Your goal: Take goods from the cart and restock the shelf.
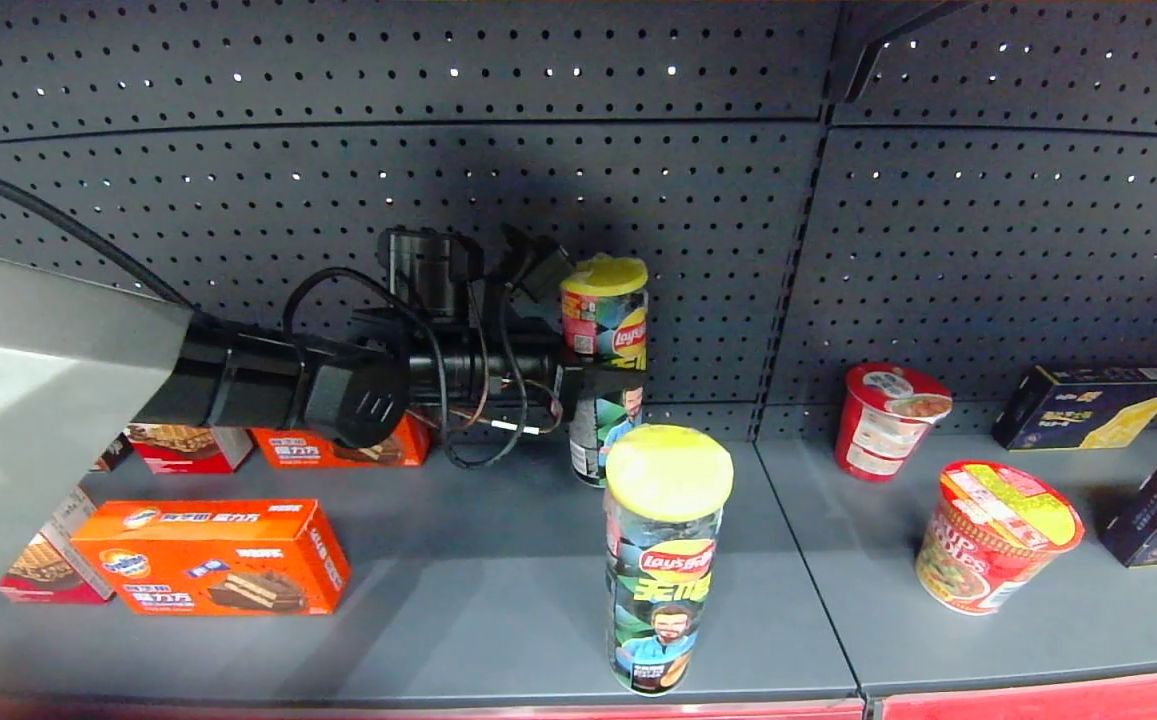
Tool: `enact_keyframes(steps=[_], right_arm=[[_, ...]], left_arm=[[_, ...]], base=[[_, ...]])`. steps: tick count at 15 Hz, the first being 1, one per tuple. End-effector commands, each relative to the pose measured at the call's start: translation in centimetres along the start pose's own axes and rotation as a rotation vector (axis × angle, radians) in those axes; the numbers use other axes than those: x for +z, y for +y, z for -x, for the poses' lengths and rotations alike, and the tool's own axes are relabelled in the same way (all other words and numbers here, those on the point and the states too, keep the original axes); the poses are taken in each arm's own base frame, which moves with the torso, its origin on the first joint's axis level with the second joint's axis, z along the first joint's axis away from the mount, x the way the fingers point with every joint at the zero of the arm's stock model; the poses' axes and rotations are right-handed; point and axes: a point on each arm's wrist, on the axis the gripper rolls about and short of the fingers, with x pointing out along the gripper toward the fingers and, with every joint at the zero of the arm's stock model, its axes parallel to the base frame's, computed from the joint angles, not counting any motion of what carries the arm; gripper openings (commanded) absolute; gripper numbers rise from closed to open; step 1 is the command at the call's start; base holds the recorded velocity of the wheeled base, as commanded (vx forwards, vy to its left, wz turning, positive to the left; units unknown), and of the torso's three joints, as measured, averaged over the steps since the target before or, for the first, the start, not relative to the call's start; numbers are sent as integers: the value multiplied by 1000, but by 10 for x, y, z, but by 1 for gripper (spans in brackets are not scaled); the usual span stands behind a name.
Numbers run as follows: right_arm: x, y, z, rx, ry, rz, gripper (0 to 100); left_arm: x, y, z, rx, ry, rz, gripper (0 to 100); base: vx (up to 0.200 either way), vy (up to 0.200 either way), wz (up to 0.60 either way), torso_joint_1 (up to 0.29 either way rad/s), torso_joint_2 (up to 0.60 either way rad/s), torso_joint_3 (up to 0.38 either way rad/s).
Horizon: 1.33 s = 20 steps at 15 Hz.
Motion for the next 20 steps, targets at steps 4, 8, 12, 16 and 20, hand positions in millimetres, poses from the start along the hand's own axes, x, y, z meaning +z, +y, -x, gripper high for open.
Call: enact_keyframes(steps=[4, 8, 12, 16, 20], right_arm=[[0, 0, 0, -4, 2, 1, 100], [-5, 0, -2, -5, 20, 4, 100], [-7, 0, -3, -5, 26, 5, 100], [-7, 0, -3, -5, 26, 4, 100], [-7, 0, -3, -5, 26, 4, 100]], left_arm=[[-11, 11, -14, -1, 8, 7, 0], [-19, 17, -15, 6, 21, 12, 0], [-26, 21, -19, 6, 30, 15, 0], [-30, 25, -24, 6, 33, 17, 0], [-30, 25, -24, 10, 28, 13, 0]], base=[[0, 0, 0, 0, 0, 0], [0, 0, 0, 0, 0, 0], [0, 0, 0, 0, 0, 0], [0, 0, 0, 0, 0, 0], [0, 0, 0, 0, 0, 0]])
